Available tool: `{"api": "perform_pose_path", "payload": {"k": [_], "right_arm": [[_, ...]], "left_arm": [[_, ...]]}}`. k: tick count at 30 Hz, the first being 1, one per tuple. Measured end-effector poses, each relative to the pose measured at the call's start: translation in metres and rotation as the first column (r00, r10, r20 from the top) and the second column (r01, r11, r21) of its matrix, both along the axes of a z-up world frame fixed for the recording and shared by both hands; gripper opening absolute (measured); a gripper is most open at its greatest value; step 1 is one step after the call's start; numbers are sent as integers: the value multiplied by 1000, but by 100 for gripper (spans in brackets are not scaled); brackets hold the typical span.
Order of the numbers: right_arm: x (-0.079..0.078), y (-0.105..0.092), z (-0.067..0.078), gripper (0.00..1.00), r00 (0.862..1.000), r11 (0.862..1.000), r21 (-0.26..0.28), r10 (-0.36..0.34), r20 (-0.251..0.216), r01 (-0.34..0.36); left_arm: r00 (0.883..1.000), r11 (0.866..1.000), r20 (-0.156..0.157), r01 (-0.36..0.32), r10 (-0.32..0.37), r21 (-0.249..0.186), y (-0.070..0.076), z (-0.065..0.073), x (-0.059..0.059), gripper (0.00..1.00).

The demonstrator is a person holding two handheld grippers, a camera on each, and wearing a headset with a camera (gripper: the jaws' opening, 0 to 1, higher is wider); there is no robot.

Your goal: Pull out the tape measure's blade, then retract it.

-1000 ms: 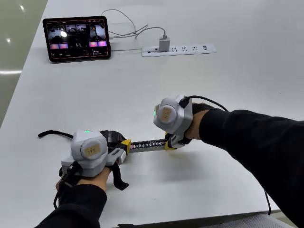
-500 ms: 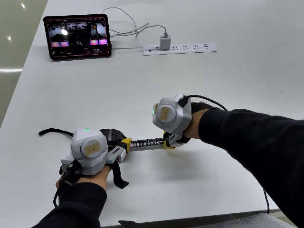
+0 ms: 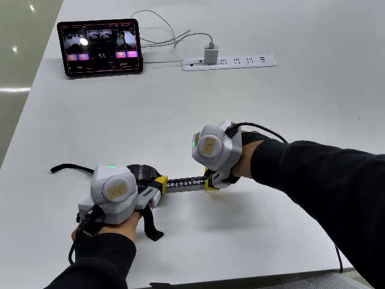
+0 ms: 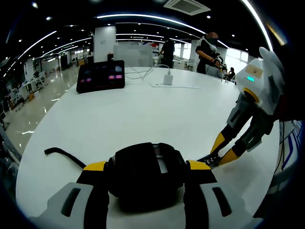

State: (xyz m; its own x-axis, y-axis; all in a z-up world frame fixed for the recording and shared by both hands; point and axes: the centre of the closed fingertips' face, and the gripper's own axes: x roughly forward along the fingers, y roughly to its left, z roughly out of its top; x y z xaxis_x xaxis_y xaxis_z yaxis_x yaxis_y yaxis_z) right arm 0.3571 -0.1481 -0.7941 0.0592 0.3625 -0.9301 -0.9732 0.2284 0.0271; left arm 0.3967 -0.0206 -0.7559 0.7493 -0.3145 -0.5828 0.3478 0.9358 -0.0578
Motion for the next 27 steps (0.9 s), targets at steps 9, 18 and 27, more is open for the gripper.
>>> {"api": "perform_pose_path", "payload": {"k": [9, 18, 27], "right_arm": [[1, 6, -1, 8, 1000, 1000, 13, -1, -2, 1], [2, 10, 0, 8, 1000, 999, 23, -26, -8, 26], [2, 13, -1, 8, 999, 999, 29, -33, -5, 33]], "left_arm": [[1000, 1000, -5, -2, 2, 1, 0, 0, 1, 58], [1000, 1000, 1, -2, 2, 14, 0, 0, 1, 59], [1000, 1000, -5, -4, 4, -1, 0, 0, 2, 58]]}}
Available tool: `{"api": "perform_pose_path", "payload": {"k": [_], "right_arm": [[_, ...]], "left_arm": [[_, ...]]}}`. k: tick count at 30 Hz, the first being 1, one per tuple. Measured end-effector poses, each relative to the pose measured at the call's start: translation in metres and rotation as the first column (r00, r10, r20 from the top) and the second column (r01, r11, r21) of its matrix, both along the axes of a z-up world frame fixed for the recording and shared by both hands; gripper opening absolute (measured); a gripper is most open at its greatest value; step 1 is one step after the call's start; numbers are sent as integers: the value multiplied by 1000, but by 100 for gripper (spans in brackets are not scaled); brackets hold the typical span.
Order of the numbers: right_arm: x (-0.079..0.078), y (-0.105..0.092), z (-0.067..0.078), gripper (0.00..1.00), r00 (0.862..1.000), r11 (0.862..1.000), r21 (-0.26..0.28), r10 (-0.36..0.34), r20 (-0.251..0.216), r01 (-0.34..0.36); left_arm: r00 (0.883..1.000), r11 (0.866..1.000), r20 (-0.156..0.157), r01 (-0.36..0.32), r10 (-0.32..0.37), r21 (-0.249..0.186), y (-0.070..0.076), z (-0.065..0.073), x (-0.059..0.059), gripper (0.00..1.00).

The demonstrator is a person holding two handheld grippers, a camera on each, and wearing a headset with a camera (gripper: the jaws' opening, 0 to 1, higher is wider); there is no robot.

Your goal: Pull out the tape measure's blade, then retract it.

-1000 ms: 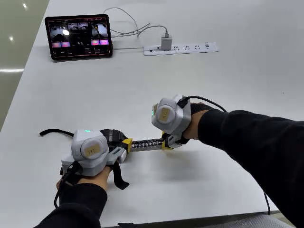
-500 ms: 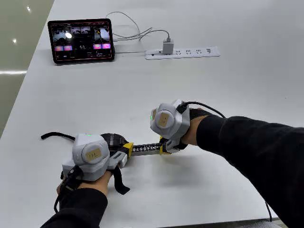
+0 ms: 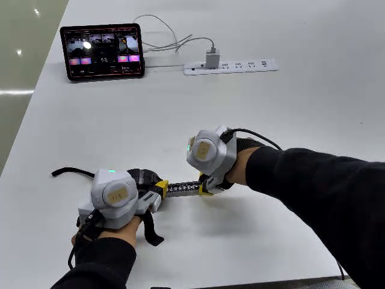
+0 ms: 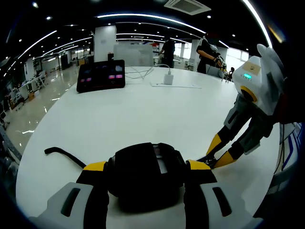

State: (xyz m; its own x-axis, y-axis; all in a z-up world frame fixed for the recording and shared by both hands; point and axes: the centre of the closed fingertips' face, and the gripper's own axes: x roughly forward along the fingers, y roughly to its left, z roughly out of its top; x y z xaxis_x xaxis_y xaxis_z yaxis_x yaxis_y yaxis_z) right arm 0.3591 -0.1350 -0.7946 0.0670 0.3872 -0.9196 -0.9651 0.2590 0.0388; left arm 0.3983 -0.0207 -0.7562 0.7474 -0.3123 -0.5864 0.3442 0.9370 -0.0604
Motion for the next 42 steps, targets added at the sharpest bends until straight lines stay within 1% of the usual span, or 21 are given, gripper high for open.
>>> {"api": "perform_pose_path", "payload": {"k": [7, 9, 23, 32, 34, 37, 42], "right_arm": [[0, 2, 0, 9, 1000, 1000, 14, -1, -5, 1], [1, 3, 0, 9, 1000, 1000, 15, 13, 1, -13], [2, 9, 1, 9, 1000, 999, 37, 0, -8, 0], [2, 12, 1, 9, 1000, 999, 40, -5, -7, 5], [1, 13, 1, 9, 1000, 999, 44, 20, 6, -21], [2, 13, 1, 9, 1000, 998, 58, 5, 0, -5], [1, 16, 1, 9, 1000, 997, 77, 16, 7, -16]], "left_arm": [[1000, 1000, -2, 2, -2, -3, 0, 0, 0, 58], [1000, 1000, 0, 3, -3, -4, 0, 0, 0, 58], [1000, 1000, -1, 0, 0, -6, 1, 0, -1, 58], [1000, 1000, -3, 2, -2, -8, 0, 0, -1, 58], [1000, 1000, -2, 2, -2, -9, 0, 0, -1, 58], [1000, 1000, -3, 1, -1, -11, 0, 0, -1, 58], [1000, 1000, -8, 0, 0, -19, 1, 0, -1, 58]]}}
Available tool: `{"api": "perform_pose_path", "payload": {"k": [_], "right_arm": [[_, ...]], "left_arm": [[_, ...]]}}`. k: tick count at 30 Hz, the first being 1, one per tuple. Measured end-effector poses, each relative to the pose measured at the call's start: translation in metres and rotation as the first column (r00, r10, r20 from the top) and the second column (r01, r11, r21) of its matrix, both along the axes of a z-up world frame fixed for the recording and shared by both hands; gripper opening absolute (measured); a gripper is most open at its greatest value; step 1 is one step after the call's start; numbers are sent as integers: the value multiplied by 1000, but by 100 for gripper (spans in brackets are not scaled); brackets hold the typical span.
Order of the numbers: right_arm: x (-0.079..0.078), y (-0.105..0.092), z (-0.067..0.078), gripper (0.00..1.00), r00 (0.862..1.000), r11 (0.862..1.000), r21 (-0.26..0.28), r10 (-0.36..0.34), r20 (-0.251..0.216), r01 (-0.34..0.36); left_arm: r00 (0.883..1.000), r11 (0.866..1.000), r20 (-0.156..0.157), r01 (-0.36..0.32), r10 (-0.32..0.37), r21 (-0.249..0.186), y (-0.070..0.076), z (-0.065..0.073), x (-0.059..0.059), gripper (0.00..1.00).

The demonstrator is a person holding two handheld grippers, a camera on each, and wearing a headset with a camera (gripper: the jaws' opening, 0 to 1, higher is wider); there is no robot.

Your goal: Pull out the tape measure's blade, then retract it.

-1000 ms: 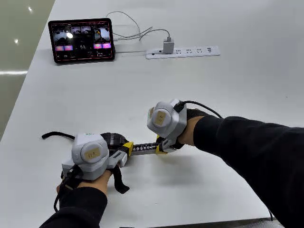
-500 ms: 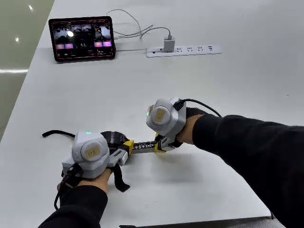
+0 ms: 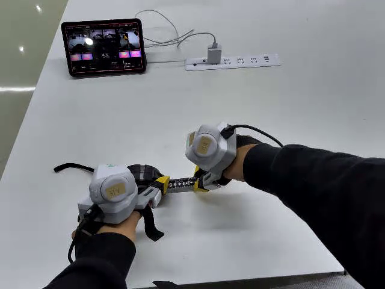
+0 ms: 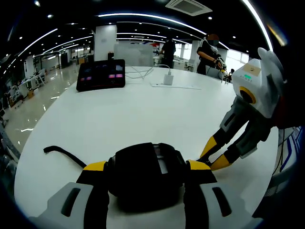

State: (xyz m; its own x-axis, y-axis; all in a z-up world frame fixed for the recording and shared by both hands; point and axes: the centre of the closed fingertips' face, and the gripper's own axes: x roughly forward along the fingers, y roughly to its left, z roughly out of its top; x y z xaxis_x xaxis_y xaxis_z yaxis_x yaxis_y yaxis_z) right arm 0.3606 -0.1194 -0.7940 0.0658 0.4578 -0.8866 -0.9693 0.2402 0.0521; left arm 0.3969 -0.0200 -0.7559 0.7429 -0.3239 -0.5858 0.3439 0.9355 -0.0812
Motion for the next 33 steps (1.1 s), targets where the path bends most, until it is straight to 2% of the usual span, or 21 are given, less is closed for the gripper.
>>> {"api": "perform_pose_path", "payload": {"k": [6, 33], "right_arm": [[0, 5, 0, 9, 1000, 1000, 15, -9, -12, 10], [2, 18, 0, 9, 1000, 999, 32, -15, -3, 15]], "left_arm": [[1000, 1000, 1, -1, 1, -8, 0, 0, -1, 58], [1000, 1000, 2, 6, -6, -11, 0, 1, 0, 58]]}}
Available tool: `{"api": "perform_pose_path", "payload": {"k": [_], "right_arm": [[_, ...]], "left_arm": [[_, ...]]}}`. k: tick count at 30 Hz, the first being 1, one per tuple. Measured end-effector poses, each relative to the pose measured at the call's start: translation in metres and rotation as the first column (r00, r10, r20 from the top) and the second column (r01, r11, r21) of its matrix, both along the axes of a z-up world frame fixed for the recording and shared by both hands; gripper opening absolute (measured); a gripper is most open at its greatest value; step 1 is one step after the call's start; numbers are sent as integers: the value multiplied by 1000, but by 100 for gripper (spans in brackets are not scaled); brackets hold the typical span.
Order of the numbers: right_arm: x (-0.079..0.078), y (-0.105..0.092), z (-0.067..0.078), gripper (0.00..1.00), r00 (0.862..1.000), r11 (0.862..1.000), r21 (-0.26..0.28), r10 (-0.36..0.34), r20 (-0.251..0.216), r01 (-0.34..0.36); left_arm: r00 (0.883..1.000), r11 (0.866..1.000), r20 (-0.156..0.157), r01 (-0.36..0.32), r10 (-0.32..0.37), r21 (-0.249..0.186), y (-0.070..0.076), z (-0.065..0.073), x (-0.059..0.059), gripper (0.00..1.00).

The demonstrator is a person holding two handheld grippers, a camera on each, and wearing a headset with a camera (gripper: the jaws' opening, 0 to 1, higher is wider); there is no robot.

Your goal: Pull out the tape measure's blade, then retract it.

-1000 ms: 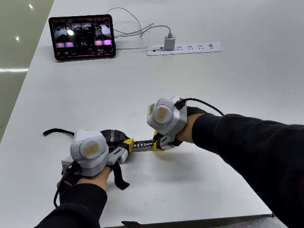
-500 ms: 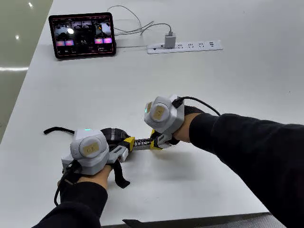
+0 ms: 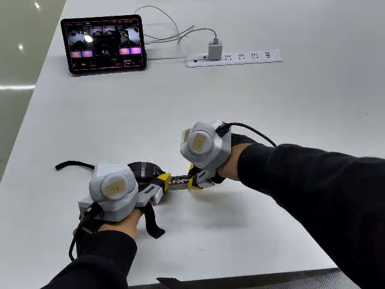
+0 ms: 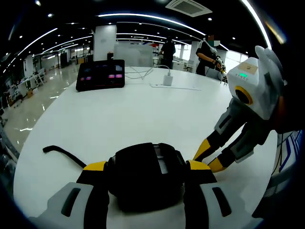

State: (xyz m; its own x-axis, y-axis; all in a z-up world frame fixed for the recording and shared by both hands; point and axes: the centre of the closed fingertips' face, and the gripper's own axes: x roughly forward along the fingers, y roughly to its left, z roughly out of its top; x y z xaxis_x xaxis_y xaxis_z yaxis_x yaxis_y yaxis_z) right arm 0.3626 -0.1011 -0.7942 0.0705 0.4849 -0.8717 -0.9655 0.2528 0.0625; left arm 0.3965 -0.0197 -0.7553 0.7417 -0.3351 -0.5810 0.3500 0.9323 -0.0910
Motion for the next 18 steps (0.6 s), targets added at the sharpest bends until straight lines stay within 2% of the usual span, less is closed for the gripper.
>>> {"api": "perform_pose_path", "payload": {"k": [9, 12, 18], "right_arm": [[1, 3, 0, 9, 1000, 1000, 7, -2, 0, 2], [1, 5, 1, 9, 1000, 1000, 18, -23, -4, 23], [1, 7, 0, 9, 1000, 1000, 14, -2, 9, 2]], "left_arm": [[1000, 1000, 4, -1, 1, 2, 0, 0, 1, 58], [1000, 1000, 3, 1, -1, -1, 0, 0, 1, 58], [1000, 1000, 0, 2, -2, 0, 0, -1, 1, 58]]}}
